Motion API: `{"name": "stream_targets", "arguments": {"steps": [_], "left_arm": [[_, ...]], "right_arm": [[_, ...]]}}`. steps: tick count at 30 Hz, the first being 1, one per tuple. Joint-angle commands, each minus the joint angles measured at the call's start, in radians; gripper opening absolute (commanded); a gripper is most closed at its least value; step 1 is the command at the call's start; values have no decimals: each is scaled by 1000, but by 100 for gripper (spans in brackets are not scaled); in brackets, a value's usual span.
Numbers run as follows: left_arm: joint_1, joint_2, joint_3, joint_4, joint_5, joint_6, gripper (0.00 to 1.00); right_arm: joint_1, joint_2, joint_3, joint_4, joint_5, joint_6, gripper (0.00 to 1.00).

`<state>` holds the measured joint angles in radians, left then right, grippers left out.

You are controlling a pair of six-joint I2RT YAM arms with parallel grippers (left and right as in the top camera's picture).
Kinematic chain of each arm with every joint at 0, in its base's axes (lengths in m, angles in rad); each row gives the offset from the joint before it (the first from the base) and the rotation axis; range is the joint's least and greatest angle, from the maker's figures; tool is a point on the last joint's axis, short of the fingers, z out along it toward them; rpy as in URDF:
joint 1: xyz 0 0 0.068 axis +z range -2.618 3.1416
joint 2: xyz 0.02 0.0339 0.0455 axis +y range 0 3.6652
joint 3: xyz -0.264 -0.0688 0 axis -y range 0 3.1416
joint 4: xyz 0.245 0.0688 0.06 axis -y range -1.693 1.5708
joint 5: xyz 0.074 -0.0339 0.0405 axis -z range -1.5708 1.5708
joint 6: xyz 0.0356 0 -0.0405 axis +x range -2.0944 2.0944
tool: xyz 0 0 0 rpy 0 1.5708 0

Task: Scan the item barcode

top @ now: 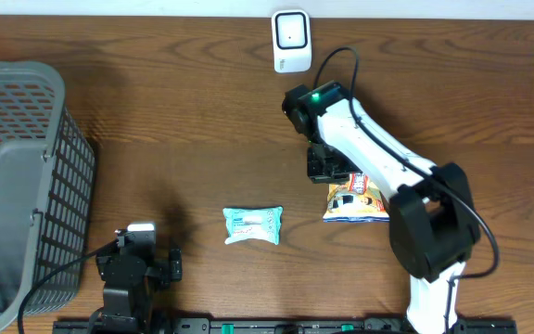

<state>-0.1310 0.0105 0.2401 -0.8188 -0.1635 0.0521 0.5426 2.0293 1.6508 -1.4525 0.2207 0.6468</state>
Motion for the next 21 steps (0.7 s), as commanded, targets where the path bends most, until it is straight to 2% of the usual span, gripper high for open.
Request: {"name": "stream_targets", "arguments": {"steps": [1,4,8,12,15,19,21], "left_arm": [[3,-5,-8,-11,-6,6,98],[3,-5,-8,-11,-6,6,98],[3,-5,-8,-11,-6,6,98],[3,-5,-8,-11,-6,6,98],[3,-5,-8,-11,-6,6,98],[3,-5,-8,-11,-6,6,98],[3,-5,-8,-11,-6,6,98]], "right_arm": [[0,-142,4,-29,63,109,1],[0,-208,-21,-27,68,124,1],[-3,-230,-124,4,119,219,1],[-14,-219,-312,216,117,220,1],[-33,-187,-457,357,32,222,1],[-46,-141,-584,407,-51,342,1],[-45,-135,-608,434,-94,341,1]]}}
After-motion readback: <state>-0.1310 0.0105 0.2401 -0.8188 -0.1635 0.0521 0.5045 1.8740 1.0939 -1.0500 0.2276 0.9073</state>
